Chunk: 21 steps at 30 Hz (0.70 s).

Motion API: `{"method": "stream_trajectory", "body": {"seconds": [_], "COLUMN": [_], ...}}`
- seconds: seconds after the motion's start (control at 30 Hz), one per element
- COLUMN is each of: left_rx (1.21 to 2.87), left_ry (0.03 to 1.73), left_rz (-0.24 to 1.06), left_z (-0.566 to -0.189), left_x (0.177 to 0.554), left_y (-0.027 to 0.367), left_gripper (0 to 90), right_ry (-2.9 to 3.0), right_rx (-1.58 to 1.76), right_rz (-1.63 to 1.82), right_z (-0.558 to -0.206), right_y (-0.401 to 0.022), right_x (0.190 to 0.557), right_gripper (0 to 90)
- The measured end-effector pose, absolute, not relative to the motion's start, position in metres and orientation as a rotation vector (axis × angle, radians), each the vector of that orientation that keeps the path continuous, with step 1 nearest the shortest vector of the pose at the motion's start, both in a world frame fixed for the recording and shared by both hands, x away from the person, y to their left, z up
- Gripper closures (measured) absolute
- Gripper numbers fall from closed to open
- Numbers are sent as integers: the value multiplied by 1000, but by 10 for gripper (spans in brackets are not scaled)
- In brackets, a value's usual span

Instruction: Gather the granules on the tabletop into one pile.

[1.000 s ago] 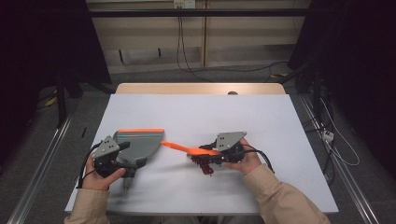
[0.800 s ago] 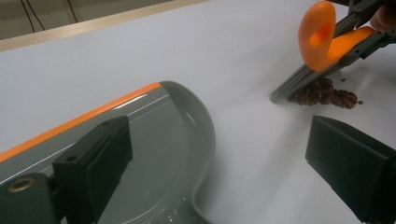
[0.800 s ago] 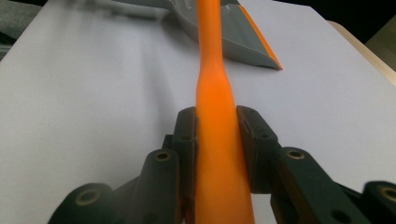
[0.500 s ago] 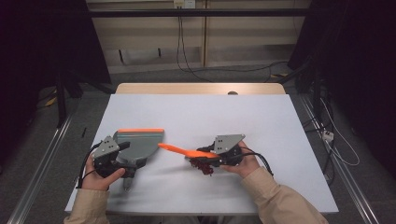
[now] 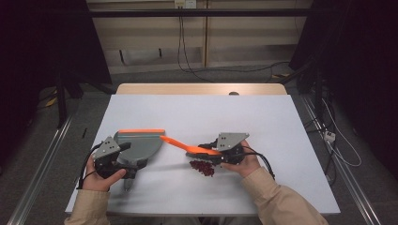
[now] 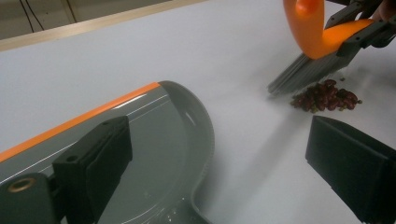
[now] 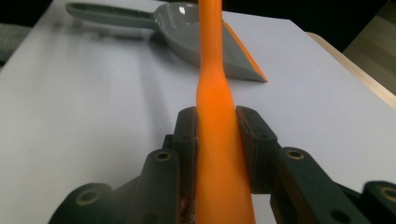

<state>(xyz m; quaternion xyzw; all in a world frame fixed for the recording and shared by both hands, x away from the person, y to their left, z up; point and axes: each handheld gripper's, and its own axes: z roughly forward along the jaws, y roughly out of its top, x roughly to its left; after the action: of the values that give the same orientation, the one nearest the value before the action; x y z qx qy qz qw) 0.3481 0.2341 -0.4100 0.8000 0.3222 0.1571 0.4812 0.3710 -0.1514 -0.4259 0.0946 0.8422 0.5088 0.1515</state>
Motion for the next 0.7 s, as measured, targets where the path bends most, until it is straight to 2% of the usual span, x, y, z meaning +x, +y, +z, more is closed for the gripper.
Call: {"method": "stream_trajectory", "body": {"seconds": [0.27, 0.4, 0.7], "left_rx": [1949, 1949, 1951], "left_ry": [783, 781, 782], "left_rz": [381, 380, 378], "left_z": [-410, -410, -410], "left_x": [347, 348, 348], "left_y": [234, 233, 234], "left_gripper": [71, 71, 71], "right_ry": [2334, 2283, 2207], "right_rx": [485, 591, 722], "right_rz": [1443, 1423, 1501], "right_z": [-419, -427, -438], "right_y": [-165, -170, -154], "right_x": [363, 358, 358], "right_gripper": [715, 715, 715]}}
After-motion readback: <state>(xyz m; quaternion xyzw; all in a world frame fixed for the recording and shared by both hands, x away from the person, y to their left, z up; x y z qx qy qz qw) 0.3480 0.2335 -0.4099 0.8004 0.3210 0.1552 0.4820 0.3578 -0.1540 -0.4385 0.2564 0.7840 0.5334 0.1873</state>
